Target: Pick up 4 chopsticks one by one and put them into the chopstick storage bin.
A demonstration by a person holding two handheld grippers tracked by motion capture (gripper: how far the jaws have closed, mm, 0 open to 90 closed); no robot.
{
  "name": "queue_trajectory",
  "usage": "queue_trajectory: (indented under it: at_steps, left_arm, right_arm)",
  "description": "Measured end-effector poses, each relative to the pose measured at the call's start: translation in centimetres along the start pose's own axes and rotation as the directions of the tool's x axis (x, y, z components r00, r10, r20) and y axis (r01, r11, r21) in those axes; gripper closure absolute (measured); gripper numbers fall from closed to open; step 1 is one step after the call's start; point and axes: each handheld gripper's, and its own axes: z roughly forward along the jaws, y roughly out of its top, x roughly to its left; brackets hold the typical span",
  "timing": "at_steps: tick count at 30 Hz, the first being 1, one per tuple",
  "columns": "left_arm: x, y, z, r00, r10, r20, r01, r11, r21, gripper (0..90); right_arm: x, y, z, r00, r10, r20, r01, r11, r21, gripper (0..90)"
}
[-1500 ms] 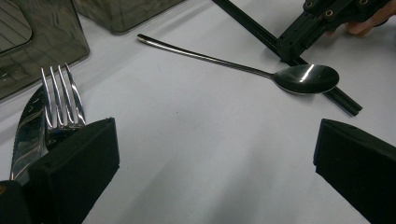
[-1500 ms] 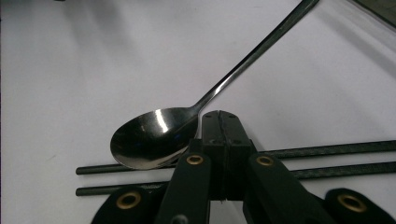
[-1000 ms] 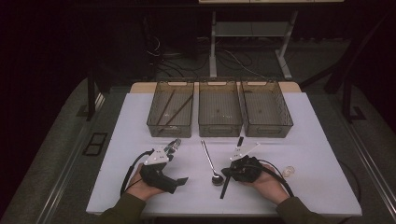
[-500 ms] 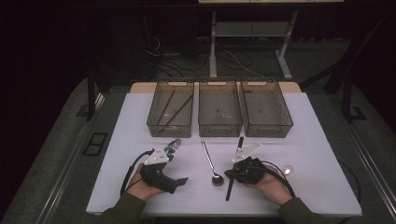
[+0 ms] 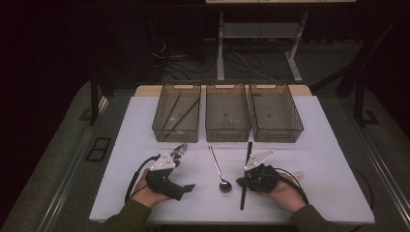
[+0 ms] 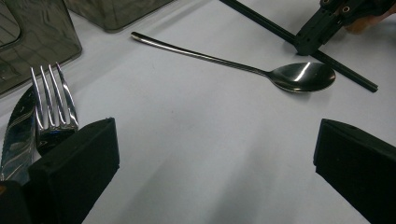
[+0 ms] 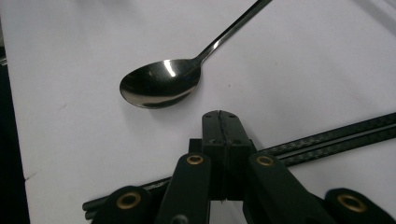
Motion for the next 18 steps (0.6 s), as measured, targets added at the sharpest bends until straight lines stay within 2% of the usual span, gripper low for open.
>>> queue_trajectory:
  at_steps: [18]
  left_arm:
    - [0.0, 0.0, 0.1, 1.0000, 0.003, 0.001, -0.003, 1.0000, 0.001, 0.0]
  right_arm:
    - [-0.4, -1.1, -1.2, 0.9999, 0.008, 0.010, -0.008, 1.000, 0.028, 89.9]
